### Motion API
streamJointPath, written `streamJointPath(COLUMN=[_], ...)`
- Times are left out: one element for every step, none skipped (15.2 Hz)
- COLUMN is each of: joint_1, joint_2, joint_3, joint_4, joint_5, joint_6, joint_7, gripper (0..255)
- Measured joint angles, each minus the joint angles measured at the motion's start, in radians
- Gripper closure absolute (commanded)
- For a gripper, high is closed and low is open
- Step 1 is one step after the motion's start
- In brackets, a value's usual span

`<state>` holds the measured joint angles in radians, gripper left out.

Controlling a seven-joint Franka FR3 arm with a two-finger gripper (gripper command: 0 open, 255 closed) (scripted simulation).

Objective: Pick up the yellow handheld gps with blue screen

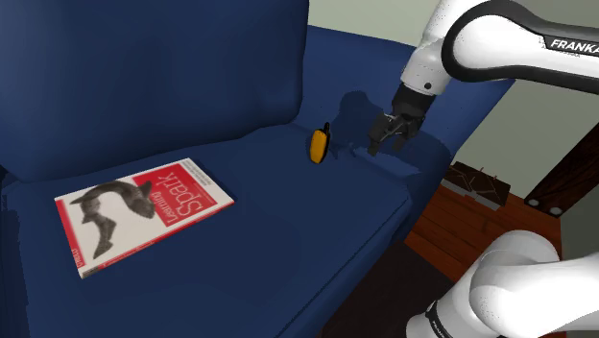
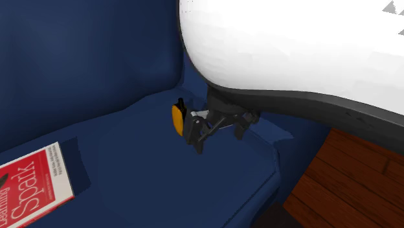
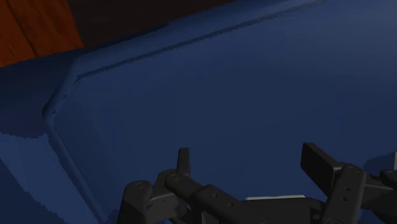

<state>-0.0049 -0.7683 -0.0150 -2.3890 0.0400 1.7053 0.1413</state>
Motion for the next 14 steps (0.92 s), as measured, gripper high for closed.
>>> streamJointPath(joint_1=[0.000, -0.005, -0.013, -0.022, -0.032, -0.042, -0.053, -0.063, -0.072, -0.082, -0.092, -0.102, -0.112, -0.120], joint_2=[0.000, 0.023, 0.055, 0.094, 0.133, 0.164, 0.199, 0.239, 0.279, 0.317, 0.355, 0.396, 0.430, 0.458], joint_3=[0.000, 0.004, 0.010, 0.016, 0.021, 0.027, 0.030, 0.034, 0.039, 0.040, 0.039, 0.036, 0.032, 0.031], joint_4=[0.000, 0.016, 0.037, 0.070, 0.095, 0.122, 0.149, 0.173, 0.205, 0.237, 0.264, 0.301, 0.328, 0.354], joint_5=[0.000, 0.012, 0.030, 0.052, 0.074, 0.096, 0.118, 0.140, 0.162, 0.182, 0.202, 0.220, 0.238, 0.257], joint_6=[0.000, 0.006, 0.014, 0.019, 0.030, 0.032, 0.039, 0.056, 0.065, 0.073, 0.086, 0.091, 0.100, 0.108], joint_7=[0.000, 0.024, 0.062, 0.109, 0.158, 0.210, 0.260, 0.311, 0.364, 0.414, 0.462, 0.508, 0.553, 0.603], gripper=[0, 0, 0, 0, 0, 0, 0, 0, 0, 0, 0, 0, 0, 0])
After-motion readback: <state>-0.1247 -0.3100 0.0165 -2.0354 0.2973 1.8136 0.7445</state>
